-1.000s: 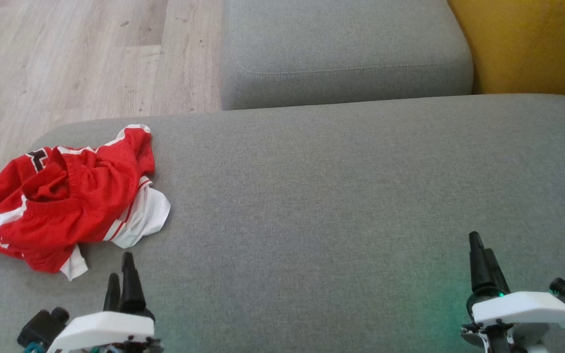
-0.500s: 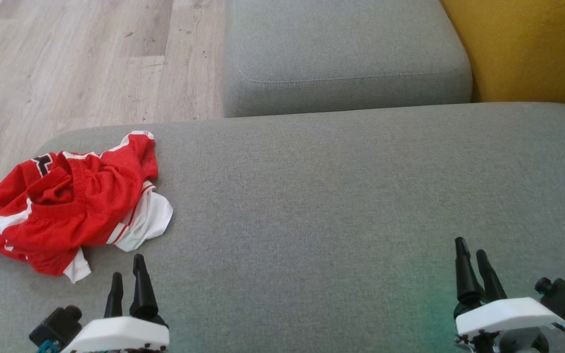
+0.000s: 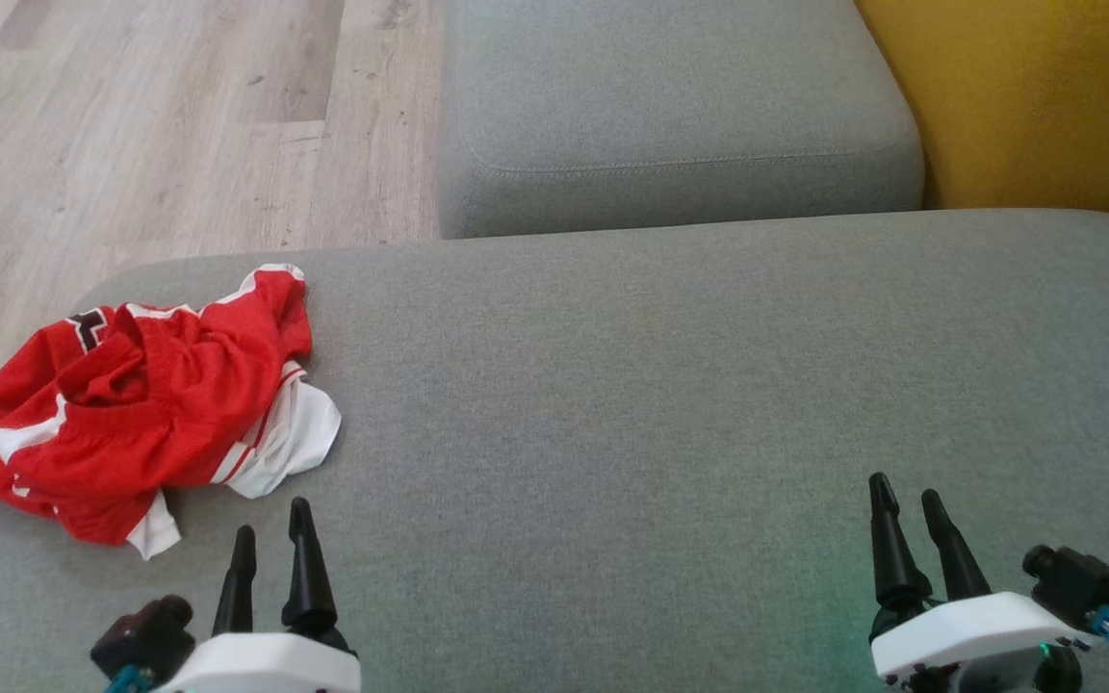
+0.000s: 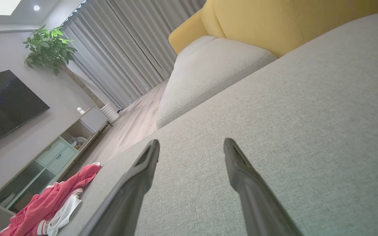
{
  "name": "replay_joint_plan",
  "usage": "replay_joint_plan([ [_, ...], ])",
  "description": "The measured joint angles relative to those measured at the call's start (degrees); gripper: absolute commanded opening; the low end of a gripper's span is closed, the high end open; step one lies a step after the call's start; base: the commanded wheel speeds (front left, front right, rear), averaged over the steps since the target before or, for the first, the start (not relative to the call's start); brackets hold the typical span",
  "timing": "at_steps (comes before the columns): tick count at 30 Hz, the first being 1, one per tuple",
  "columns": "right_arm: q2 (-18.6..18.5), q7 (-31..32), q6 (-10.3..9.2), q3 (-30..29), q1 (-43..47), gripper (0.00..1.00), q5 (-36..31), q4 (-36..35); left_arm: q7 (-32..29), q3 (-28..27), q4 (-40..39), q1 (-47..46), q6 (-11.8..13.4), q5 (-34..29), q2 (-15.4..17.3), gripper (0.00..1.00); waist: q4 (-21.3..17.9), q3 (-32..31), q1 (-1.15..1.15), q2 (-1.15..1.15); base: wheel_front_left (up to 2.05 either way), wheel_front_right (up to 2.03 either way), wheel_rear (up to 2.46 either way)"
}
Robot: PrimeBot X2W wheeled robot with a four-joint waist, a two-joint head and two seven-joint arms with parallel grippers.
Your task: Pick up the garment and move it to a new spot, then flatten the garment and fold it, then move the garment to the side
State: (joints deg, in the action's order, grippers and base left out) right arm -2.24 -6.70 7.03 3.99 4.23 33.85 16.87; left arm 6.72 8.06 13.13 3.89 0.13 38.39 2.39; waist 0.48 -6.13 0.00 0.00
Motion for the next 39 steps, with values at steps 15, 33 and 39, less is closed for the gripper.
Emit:
replay_joint_plan([
  [15,0.0,-2.4,0.01,1.2,0.2,1.0,-11.0,-1.7,2.5,2.1,-0.9,0.2,1.5,-9.9,0.1,1.0,0.0,-1.2,0.0,0.0,0.0,0.0,0.0],
  [33,0.0,-5.4,0.01,1.4,1.4,1.0,-23.7,-1.5,5.5,5.5,-1.5,1.3,3.5,-20.7,0.2,1.0,-0.4,-2.3,0.0,0.0,0.0,0.0,0.0],
  [39,0.0,-6.1,0.01,1.9,1.4,1.0,-27.9,-1.8,6.1,6.7,-1.3,1.4,4.5,-24.5,0.2,1.0,-0.5,-2.6,0.0,0.0,0.0,0.0,0.0],
])
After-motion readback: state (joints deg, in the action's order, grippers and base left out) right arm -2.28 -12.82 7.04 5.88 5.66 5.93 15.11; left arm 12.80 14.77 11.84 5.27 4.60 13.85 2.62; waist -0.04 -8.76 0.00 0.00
